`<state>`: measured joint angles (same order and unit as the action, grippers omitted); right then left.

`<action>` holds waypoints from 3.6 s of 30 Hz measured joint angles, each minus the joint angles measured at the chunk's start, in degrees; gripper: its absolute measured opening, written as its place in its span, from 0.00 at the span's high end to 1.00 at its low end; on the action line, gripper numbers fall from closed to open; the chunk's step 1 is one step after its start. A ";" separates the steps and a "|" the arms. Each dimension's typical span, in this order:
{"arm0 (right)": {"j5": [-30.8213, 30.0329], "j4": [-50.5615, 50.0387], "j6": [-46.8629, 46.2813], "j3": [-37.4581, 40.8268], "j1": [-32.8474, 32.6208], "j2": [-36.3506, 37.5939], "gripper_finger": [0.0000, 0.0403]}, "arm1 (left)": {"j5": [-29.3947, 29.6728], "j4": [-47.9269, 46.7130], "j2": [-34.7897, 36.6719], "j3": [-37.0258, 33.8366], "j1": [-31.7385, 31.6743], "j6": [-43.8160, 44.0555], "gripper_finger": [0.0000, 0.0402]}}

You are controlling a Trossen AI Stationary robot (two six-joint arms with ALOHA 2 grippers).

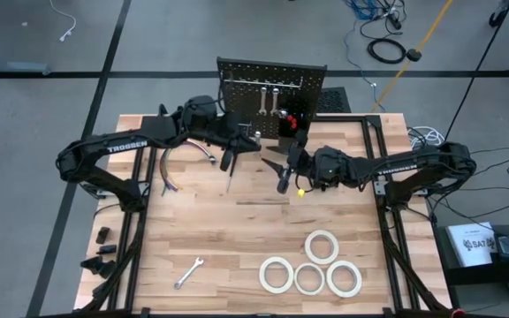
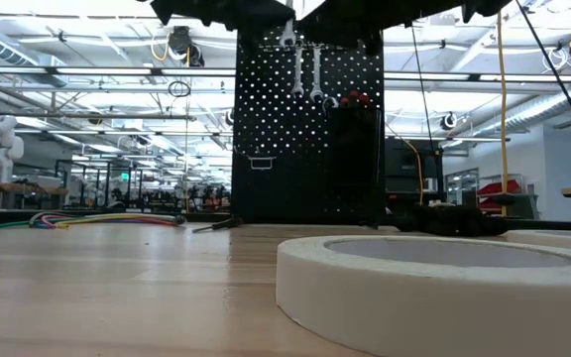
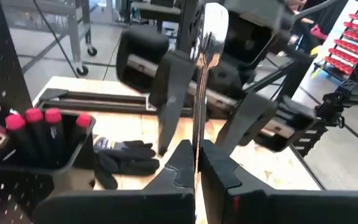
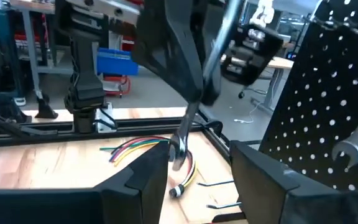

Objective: Hang tools onto peg board
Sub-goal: Hang the silver wrench on the peg board

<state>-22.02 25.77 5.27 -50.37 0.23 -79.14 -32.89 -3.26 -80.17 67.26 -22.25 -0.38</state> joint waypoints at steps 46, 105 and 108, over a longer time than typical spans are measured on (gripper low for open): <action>11.59 9.97 0.02 0.02 0.57 -0.12 0.98 | -0.05 5.55 0.42 0.00 3.64 -1.95 0.80; 11.60 7.56 -1.61 14.34 5.13 13.93 0.64 | -7.06 -3.72 -2.36 -0.07 -15.99 3.65 1.00; 11.70 7.64 -1.61 14.34 5.51 13.93 0.64 | -8.95 -2.11 -3.35 -0.07 -17.62 7.24 1.00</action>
<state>-10.33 33.41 3.66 -36.03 5.74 -65.21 -41.84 -5.37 -83.52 67.20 -39.87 6.86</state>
